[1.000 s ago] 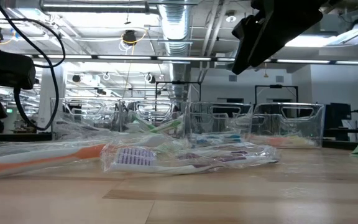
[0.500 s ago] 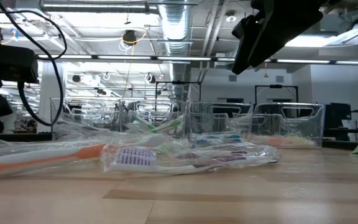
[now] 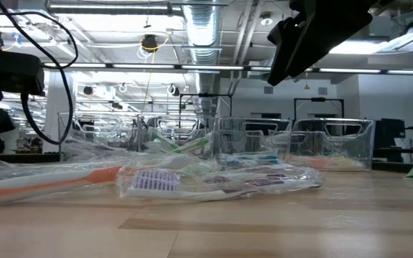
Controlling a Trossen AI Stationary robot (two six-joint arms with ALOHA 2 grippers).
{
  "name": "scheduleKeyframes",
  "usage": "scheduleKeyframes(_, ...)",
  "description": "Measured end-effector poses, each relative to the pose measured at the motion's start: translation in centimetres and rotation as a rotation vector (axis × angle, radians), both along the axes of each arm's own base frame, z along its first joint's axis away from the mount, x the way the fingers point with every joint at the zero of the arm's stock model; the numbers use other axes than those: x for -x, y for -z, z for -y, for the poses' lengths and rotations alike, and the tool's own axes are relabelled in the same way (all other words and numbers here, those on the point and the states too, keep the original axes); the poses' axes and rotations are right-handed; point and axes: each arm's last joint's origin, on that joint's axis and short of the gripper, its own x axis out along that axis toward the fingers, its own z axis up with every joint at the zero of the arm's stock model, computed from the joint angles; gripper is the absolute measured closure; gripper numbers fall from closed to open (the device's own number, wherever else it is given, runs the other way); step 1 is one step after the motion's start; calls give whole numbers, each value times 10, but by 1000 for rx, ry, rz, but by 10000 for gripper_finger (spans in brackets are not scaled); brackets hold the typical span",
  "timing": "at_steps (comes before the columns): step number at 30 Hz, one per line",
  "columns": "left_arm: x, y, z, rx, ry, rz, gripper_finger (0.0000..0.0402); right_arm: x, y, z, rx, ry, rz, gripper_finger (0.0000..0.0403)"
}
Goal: Pick & Place Toothbrushes
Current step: Put the orange toothbrush into the right transparent bin
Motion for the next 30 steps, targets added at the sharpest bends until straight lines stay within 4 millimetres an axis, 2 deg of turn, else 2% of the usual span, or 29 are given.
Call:
scheduleKeyframes(14, -6, -26, 1, -36, 37, 50, 401, -1, 0, 0, -3, 0, 7, 168)
scheduleKeyframes(24, -15, -68, 2, -198, 64, 324, 400, -4, -3, -2, -2, -26, 45, 168)
scheduleKeyframes(27, -21, -84, 3, -273, 117, 490, 400, -7, -5, -3, 5, -63, 89, 168)
scheduleKeyframes(30, -30, -107, 10, -364, 209, 719, 400, -16, -12, -6, 10, -121, 204, 168)
